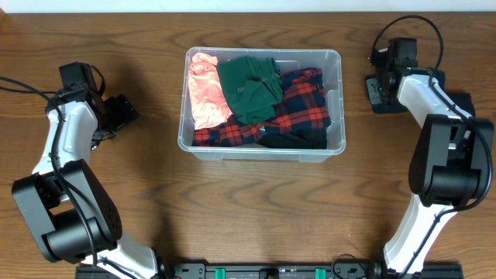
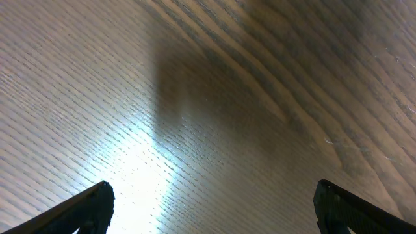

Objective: Pack container
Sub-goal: 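Grasp the dark navy garment with the right gripper, then carry the navy garment to the bin's right side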

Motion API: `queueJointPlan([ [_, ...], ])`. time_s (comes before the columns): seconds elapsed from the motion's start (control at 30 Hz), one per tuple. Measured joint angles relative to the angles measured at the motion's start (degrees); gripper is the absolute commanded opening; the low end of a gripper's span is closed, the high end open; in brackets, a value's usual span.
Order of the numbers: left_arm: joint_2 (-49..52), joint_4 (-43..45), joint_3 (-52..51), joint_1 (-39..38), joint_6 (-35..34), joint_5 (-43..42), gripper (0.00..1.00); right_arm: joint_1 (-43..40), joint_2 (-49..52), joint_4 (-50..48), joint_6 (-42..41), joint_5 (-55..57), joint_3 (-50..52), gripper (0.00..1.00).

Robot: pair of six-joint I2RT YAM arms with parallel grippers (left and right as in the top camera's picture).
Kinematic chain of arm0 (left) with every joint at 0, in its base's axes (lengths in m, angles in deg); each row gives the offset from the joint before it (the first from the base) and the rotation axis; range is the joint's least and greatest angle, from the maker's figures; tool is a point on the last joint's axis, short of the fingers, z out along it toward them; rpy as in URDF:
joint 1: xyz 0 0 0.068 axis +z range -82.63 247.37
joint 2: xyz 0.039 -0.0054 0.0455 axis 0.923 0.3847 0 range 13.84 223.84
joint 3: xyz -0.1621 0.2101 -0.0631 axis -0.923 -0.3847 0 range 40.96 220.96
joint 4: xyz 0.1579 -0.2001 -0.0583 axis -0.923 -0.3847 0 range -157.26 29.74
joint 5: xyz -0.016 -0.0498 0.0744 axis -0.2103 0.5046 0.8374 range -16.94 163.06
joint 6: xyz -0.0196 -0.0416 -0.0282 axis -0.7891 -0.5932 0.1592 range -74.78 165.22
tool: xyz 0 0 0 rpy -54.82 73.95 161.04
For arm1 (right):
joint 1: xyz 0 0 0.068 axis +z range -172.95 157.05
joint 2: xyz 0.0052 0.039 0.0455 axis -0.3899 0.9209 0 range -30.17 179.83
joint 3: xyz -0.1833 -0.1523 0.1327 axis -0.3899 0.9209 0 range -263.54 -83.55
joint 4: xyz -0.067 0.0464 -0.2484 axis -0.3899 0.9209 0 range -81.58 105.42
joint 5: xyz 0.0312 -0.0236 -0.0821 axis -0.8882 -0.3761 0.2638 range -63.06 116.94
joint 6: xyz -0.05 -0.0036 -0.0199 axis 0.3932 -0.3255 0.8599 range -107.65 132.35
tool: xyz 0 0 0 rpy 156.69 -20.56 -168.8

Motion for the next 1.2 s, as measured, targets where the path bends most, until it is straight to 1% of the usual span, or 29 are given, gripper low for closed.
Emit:
queueJointPlan([
  [0.17,0.0,0.0,0.0,0.0,-0.02,0.0,0.98,0.0,-0.17,4.57,-1.4,0.66,-1.51,0.01],
  [0.3,0.0,0.0,0.0,0.0,-0.02,0.02,0.98,0.11,-1.42,11.28,-2.56,0.79,-4.31,0.01],
  [0.47,0.0,-0.02,0.0,0.0,0.0,0.0,0.98,0.72,-6.43,19.91,-4.5,1.25,-12.26,0.01],
  [0.63,0.0,0.0,0.0,0.0,-0.02,0.0,0.98,2.16,-13.57,26.4,-6.71,0.7,-20.57,0.01],
  [0.77,0.0,0.0,0.0,0.0,-0.02,0.0,0.98,4.59,-16.9,30.25,-7.82,0.57,-24.9,0.01],
  [1.03,0.0,0.0,0.0,0.0,-0.02,0.0,0.98,11.85,-17.81,31.74,-7.8,0.79,-26.77,0.01],
  [1.1,0.0,0.0,0.0,0.0,-0.02,0.0,0.98,14.4,-17.81,31.61,-6.71,1.22,-27.21,0.01],
  [1.2,0.0,-0.02,0.0,0.0,-0.02,0.0,0.98,18.95,-17.94,30.27,-2.67,3.37,-27.5,0.01],
])
